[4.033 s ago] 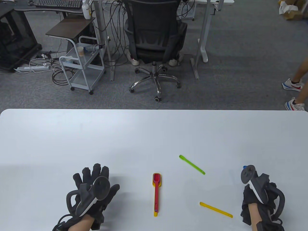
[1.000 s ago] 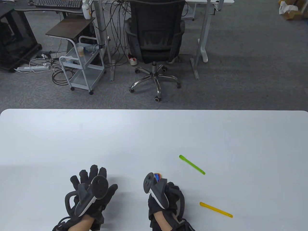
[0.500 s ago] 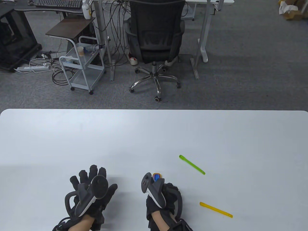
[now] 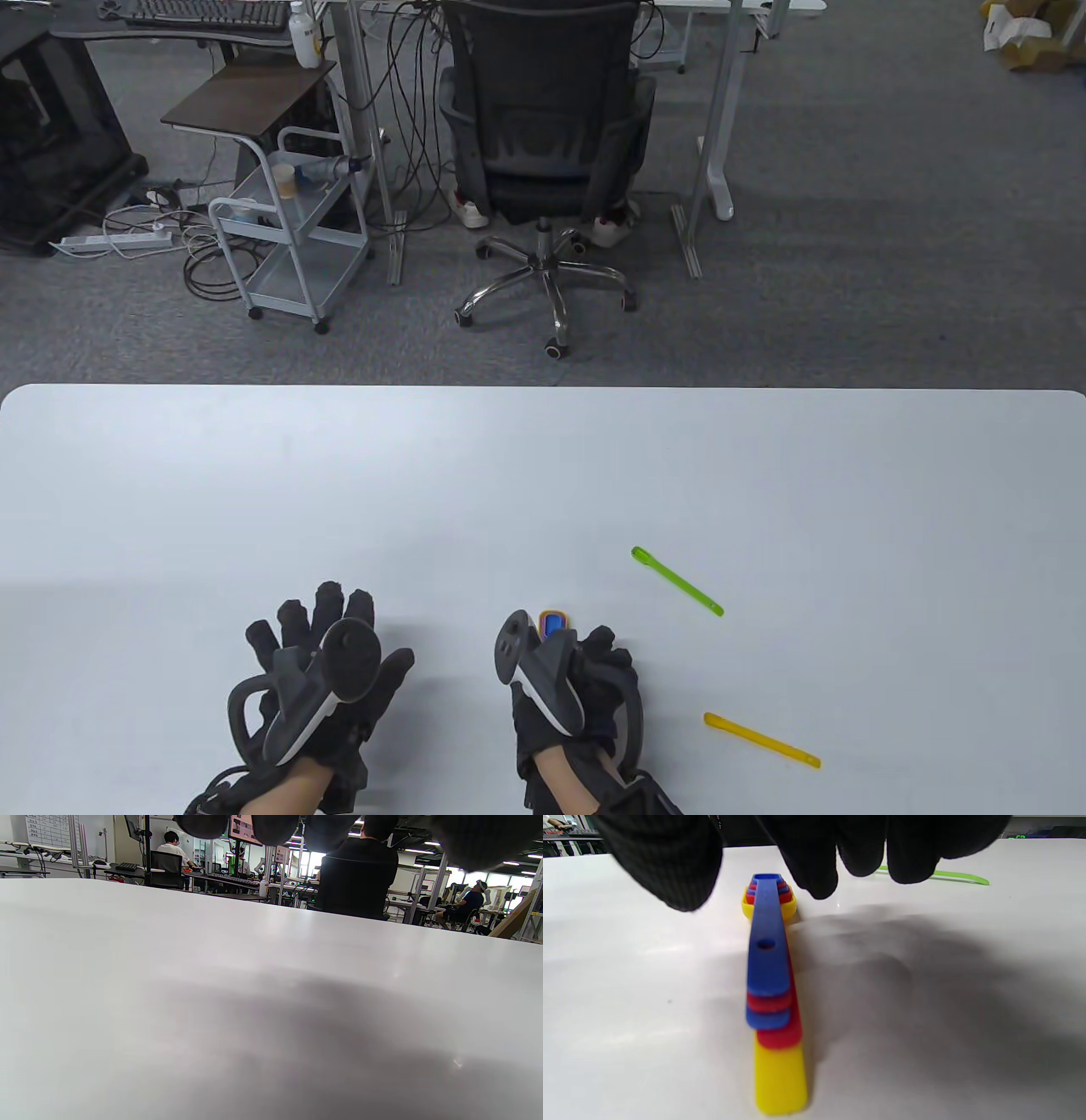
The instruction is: Nest measuring spoons
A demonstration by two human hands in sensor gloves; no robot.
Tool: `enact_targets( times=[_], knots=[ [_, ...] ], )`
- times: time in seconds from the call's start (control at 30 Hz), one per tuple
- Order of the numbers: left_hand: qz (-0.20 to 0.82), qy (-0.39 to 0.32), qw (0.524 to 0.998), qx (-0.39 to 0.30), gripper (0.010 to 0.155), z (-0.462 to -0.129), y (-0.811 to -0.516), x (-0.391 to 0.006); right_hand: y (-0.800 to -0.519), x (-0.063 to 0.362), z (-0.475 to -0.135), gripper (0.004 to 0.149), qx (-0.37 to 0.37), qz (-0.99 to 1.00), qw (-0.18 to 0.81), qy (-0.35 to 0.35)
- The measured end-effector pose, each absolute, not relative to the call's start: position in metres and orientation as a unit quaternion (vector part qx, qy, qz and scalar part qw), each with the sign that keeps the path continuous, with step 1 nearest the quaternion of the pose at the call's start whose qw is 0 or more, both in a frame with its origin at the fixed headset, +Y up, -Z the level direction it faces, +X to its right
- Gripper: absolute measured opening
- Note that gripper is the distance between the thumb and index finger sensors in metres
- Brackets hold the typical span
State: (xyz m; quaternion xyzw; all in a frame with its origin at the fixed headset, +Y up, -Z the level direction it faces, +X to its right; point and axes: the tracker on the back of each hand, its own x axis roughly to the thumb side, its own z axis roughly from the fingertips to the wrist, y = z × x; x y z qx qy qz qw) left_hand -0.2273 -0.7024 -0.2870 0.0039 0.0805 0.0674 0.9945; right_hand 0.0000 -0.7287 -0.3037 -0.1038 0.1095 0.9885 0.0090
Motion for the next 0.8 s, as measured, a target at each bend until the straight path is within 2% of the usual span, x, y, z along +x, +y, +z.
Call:
enact_targets(
  times=[0.8],
  knots=[
    [0.069,0.078,0.995,0.007,0.086,-0.286,-0.703,-0.227,-0.669,0.043,-0.299,0.072,-0.058,0.998,0.023,0.018]
  ],
)
